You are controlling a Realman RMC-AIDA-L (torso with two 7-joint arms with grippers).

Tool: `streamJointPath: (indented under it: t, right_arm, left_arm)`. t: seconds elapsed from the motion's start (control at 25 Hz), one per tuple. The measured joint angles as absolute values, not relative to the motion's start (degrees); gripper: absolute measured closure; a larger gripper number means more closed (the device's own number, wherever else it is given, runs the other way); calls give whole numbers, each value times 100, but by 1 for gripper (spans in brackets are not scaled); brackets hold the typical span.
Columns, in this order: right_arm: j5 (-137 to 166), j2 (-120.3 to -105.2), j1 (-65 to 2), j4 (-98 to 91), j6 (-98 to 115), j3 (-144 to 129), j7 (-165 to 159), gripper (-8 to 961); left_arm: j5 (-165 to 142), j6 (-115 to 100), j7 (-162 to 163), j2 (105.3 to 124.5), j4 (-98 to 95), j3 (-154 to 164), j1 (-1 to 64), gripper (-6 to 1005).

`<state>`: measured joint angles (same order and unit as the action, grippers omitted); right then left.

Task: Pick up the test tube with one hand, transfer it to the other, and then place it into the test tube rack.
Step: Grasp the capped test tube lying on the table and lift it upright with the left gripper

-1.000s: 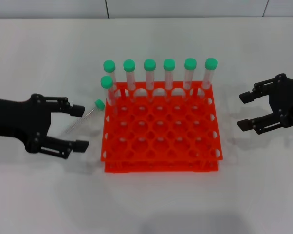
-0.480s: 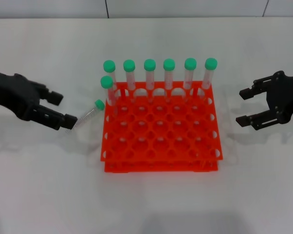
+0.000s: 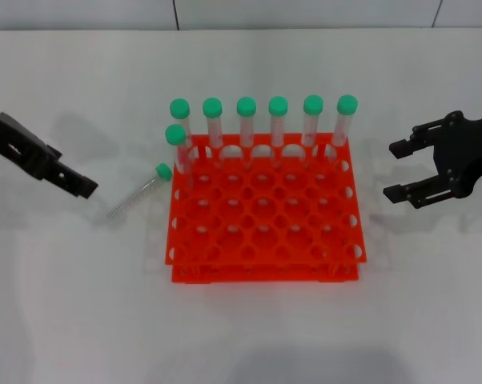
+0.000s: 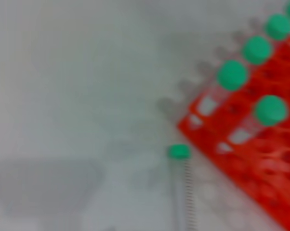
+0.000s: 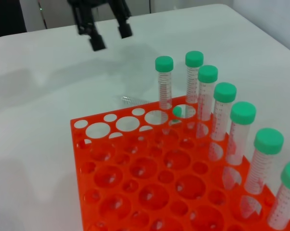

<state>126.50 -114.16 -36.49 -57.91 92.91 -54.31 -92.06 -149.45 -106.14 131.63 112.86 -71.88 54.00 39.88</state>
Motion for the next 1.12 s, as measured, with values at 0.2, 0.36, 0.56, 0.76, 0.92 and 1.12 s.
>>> streamJointPath:
  t: [0.2,0.36,0.56,0.76,0.92,1.12]
  right_arm:
    - [12647,-11452,-3653,-5791,9275,-5521,-9208,238]
    - [12646,-11473,-3686,-5792,9251,-5565,-9217,238]
    - [12646,-11480,-3691,-5790,9227,-5564,-9220,239]
    - [12646,-11491,-3693,-5767,9200,-5564,-9216,239]
    - [12647,-11495,-3718,-5717,9164,-5583,-9210,239]
    - [12648,-11506,-3719,-5706,9095,-5689,-9217,240]
  left_arm:
    - [-15308,-9876,13135,11437,-6848,5702,3966,226]
    - [-15379,-9636,13128,11488,-6389,5820,4070,234]
    - [-15613,-9355,13108,11618,-5952,5875,4219,243]
    - [-15628,-9094,13112,11645,-5669,5921,4270,253]
    - [-15635,-8865,13076,11649,-5266,5924,4383,261]
    - [-15652,-8591,13032,11650,-4893,5924,4481,270]
